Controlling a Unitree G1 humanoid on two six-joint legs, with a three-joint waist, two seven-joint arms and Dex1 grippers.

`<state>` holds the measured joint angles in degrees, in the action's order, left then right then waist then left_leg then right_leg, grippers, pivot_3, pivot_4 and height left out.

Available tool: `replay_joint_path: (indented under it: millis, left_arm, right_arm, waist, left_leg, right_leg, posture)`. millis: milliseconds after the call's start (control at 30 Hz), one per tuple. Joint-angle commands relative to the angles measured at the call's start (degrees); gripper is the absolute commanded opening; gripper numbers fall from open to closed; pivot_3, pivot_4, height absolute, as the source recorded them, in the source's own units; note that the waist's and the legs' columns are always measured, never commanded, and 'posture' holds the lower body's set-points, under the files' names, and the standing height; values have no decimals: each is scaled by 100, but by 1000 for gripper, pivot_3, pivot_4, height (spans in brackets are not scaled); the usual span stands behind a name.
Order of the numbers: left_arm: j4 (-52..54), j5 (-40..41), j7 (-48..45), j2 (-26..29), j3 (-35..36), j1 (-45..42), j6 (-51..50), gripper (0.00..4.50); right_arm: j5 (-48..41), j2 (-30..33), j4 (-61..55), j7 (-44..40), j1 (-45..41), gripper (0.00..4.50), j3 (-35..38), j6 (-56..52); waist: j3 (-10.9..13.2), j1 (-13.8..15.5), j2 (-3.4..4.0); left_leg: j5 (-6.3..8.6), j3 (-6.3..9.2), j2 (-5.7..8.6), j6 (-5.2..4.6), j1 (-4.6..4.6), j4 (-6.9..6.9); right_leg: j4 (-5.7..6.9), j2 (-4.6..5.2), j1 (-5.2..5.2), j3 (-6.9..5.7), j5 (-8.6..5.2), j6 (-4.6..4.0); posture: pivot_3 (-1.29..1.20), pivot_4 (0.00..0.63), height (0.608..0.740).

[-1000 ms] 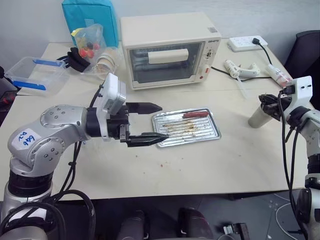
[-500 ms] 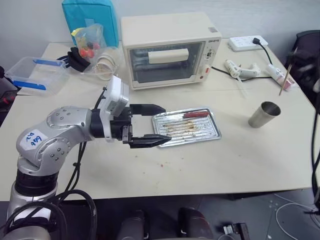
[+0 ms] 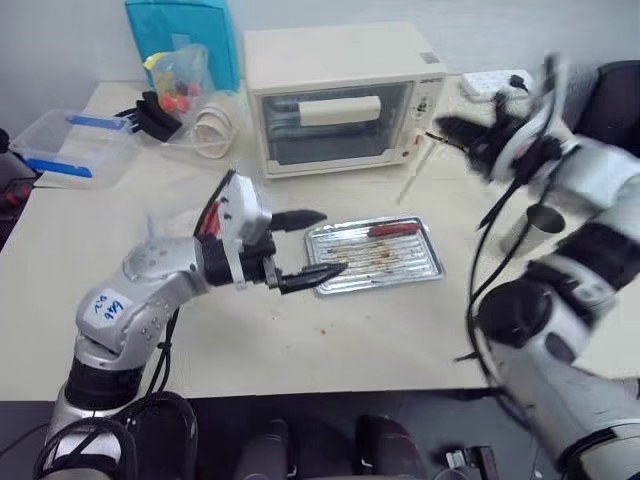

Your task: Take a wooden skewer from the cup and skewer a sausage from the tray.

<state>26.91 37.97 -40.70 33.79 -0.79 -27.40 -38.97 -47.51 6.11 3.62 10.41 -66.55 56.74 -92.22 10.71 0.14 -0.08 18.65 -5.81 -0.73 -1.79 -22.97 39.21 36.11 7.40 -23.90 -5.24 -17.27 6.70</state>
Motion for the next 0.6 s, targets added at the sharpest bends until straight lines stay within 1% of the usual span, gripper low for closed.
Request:
replay_joint_path:
  millis: [33,133,200,300,400,500,600]
  left_arm:
    - [229,-485,491,-253,-84,89,375,4359]
    - [95,-1003,1035,-605,-201,155,605,4359]
    - [74,-1245,1215,-795,-302,238,769,4359]
    - [-47,-1597,1494,-1063,-419,350,963,4359]
    - [-136,-1796,1592,-1267,-522,437,1128,4359]
    - [-252,-1950,1693,-1467,-572,354,1266,4359]
    - [-366,-2116,1701,-1597,-682,238,1386,4359]
  right_arm:
    - [-1277,-1079,-1081,1468,254,26,650,-28]
    - [-2030,-1868,-1523,2502,289,26,1060,-28]
    - [-2786,-2042,-1567,3206,438,26,869,320]
    - [-4337,-2066,-1505,4490,832,26,64,1542]
    - [-5528,-1777,-1571,5261,1287,26,-965,2589]
    - [-6268,-1453,-1729,5619,1697,26,-1834,3510]
    - [-6537,-1197,-1901,5629,2038,26,-2464,4125]
  waist:
    - [-2,-22,2]
    - [-1,-5,3]
    - [-2,-27,5]
    - [-3,-102,6]
    - [-6,-202,10]
    - [-7,-220,12]
    - [-7,-208,12]
  left_leg:
    - [-2,3,6,-4,-6,0]
    - [-10,13,18,-11,-16,2]
    - [-19,24,25,-12,-21,2]
    - [-23,16,21,-6,-15,-1]
    - [-29,15,11,4,-10,-11]
    - [-30,13,5,4,-6,-16]
    - [-31,13,6,0,-10,-14]
  right_leg:
    - [-1,4,-2,0,2,3]
    - [-6,8,-2,-5,5,9]
    - [-9,11,0,-3,8,15]
    - [-12,6,1,0,8,16]
    - [-12,-2,0,-1,8,14]
    - [-12,-5,-1,3,6,12]
    - [-13,0,-2,3,6,12]
  posture:
    - [0,150,740]
    - [0,150,740]
    - [0,150,740]
    - [0,150,740]
    - [0,150,740]
    - [0,150,740]
    - [0,150,740]
